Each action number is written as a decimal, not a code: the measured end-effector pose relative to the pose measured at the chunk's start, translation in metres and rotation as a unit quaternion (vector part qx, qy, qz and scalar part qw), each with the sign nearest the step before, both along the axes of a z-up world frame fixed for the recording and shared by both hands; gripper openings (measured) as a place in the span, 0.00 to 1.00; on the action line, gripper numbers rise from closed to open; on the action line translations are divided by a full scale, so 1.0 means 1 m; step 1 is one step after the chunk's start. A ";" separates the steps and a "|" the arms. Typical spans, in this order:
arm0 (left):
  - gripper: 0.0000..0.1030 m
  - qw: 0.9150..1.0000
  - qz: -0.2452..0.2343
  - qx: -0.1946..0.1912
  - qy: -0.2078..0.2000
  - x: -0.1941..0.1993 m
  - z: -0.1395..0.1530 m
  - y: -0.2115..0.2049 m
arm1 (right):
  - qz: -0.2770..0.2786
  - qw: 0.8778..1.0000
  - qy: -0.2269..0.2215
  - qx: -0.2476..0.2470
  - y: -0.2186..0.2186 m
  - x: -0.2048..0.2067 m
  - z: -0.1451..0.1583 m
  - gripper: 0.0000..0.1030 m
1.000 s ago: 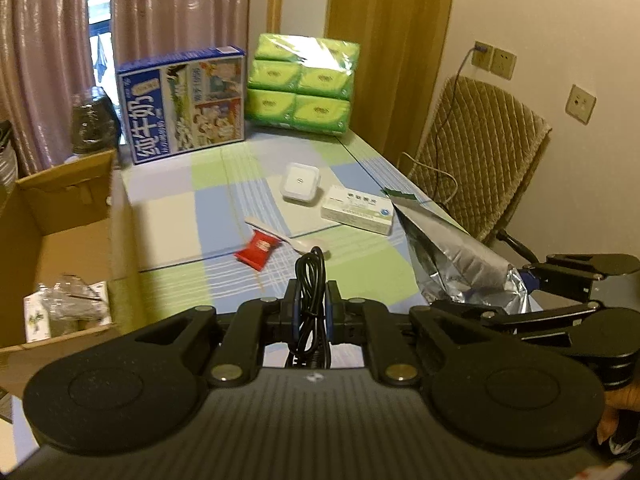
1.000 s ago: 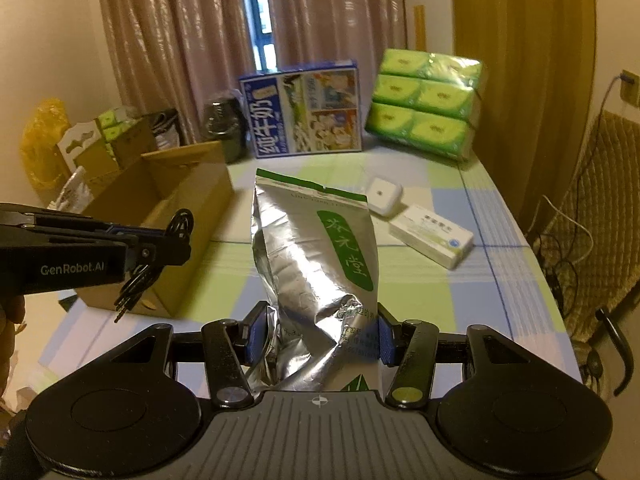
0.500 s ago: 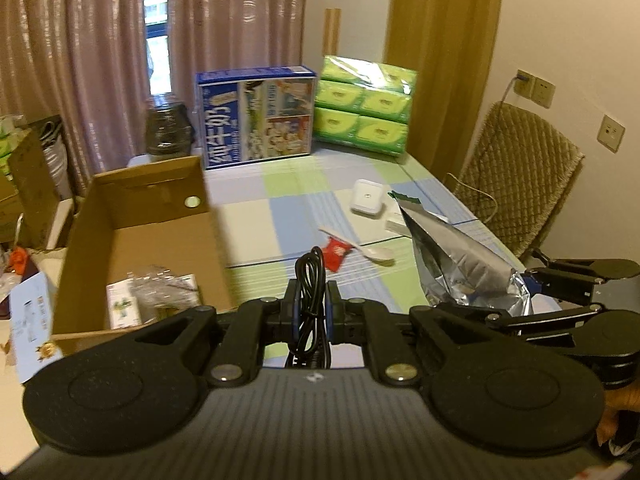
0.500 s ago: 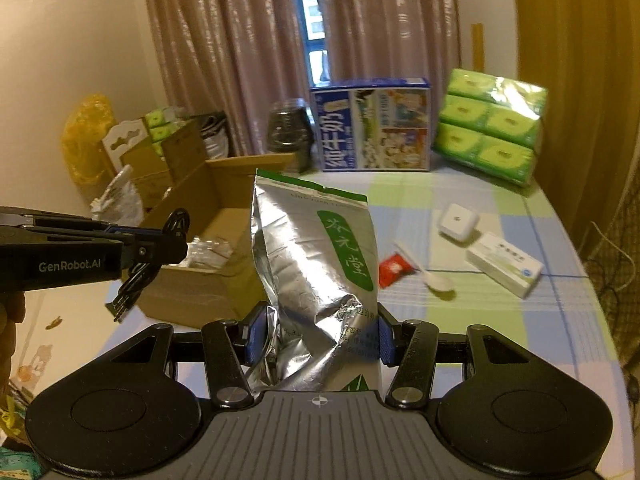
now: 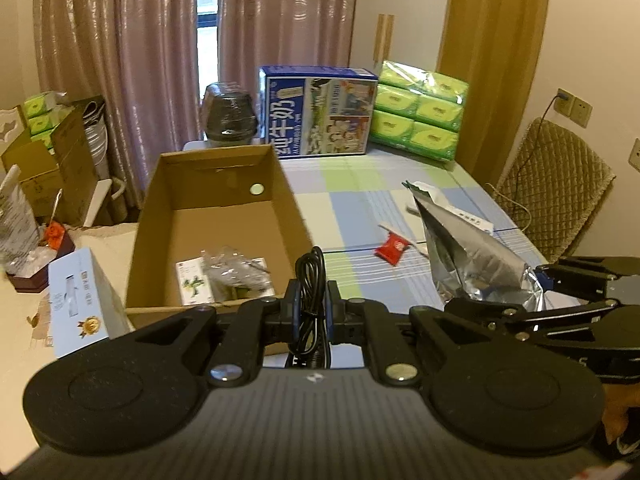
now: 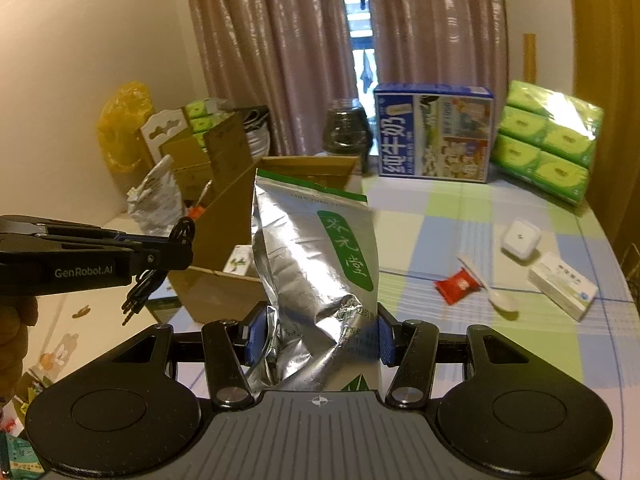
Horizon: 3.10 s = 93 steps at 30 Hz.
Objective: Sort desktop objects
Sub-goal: 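Carry the cable and foil bag over the open cardboard box with both grippers, then open the left gripper to drop the cable while the right releases the foil bag into the box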
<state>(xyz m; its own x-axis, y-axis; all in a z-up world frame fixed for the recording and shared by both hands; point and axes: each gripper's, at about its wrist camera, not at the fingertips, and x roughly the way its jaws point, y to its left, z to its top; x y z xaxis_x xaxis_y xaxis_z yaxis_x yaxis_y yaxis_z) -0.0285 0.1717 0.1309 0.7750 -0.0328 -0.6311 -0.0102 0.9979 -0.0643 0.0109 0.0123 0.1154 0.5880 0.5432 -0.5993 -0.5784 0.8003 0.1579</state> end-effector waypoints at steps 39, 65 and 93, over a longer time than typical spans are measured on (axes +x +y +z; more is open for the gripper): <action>0.08 0.997 0.057 -0.008 0.046 0.122 -0.047 0.119 | 0.039 0.998 0.054 0.021 0.118 0.141 -0.038 0.49; 0.32 0.995 0.075 -0.024 0.057 0.145 -0.076 0.139 | 0.023 0.996 0.075 0.032 0.133 0.172 -0.058 0.49; 0.38 0.995 0.081 0.005 0.064 0.126 -0.071 0.140 | -0.003 0.993 0.087 0.082 0.122 0.174 -0.047 0.64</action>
